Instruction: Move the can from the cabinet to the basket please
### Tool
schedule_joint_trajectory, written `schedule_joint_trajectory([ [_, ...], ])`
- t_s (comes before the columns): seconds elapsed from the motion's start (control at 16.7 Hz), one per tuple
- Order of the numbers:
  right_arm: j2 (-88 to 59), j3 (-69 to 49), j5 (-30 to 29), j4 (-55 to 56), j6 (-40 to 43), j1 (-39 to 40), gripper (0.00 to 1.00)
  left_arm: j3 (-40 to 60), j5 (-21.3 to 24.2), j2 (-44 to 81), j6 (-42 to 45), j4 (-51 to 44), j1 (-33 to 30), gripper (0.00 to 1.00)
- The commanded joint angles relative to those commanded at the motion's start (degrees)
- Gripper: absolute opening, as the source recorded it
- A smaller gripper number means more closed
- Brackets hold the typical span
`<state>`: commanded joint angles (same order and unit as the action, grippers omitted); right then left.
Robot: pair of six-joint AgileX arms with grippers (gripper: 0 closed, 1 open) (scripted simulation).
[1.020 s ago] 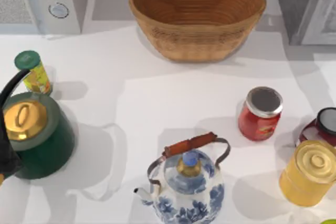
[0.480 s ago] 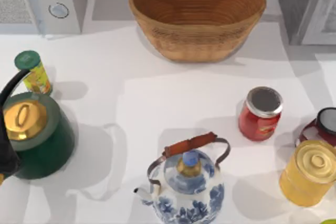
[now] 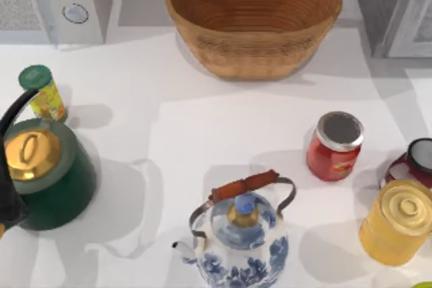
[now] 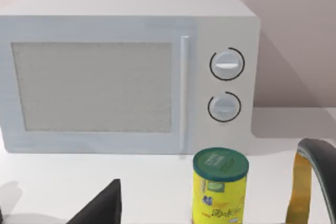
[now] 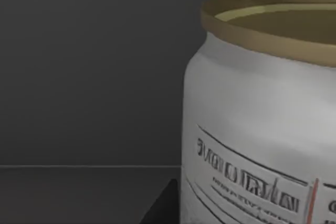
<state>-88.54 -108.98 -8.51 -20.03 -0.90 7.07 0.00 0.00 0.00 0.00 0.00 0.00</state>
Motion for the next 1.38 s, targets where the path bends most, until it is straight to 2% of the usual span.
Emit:
schedule_joint_trajectory([
  [0.3,0.0,0.0,0.0,0.0,0.0,0.0,0.02,0.0,0.0,0.0,0.0,0.0,0.0,1.0],
  [0.36,0.0,0.0,0.0,0.0,0.0,0.0,0.0,0.0,0.0,0.0,0.0,0.0,0.0,1.0],
  [0.96,0.76,-0.35,-0.65,-0.87,-0.06,0.72,0.0,0.0,0.0,0.0,0.0,0.0,0.0,1.0],
  [1.38,11.1,-3.75,-6.35,-15.62,0.02,6.56,0.0,0.0,0.0,0.0,0.0,0.0,0.0,1.0],
])
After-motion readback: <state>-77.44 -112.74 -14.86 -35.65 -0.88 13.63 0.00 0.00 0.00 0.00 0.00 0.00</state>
